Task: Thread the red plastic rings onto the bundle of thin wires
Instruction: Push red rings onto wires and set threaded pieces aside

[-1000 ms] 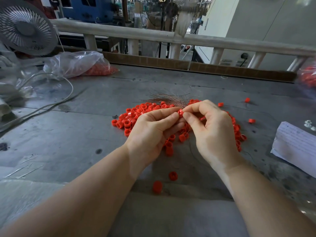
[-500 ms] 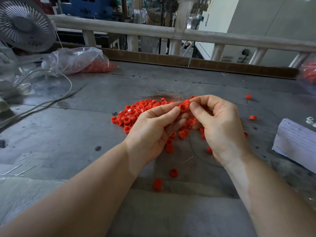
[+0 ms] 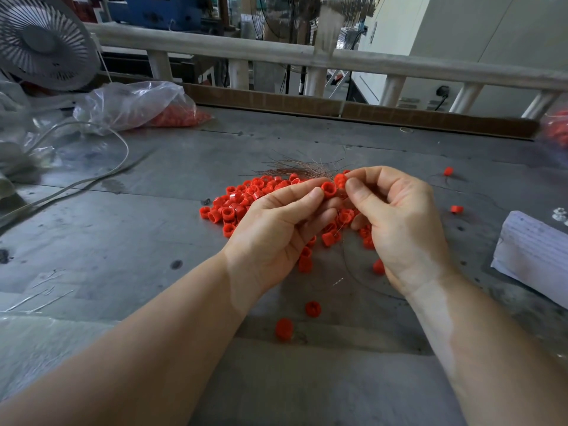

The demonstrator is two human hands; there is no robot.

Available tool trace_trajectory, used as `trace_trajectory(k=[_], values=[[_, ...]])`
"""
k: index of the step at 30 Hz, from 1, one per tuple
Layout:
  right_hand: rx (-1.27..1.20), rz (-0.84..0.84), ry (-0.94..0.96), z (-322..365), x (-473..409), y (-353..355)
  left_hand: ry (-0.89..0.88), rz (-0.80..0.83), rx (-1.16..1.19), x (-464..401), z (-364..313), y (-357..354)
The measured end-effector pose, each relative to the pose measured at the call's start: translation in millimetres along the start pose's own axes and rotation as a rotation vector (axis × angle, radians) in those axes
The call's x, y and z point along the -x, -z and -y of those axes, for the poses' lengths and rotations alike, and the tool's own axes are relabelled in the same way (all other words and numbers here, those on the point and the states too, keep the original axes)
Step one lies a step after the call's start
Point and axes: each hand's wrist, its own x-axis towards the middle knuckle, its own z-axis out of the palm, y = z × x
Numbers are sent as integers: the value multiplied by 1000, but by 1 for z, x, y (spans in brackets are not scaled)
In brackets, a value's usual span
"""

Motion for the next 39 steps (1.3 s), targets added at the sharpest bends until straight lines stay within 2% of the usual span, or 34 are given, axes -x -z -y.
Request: trace_trajectory(k=[15,30,39], values=[[46,-4,27,0,0,1,5,9,-5,0,0,2],[486,-49,409,1,3,0,14,32,10,-2,1,3],[588,-31,464,3,4,2,19,32,12,-2,1,5]])
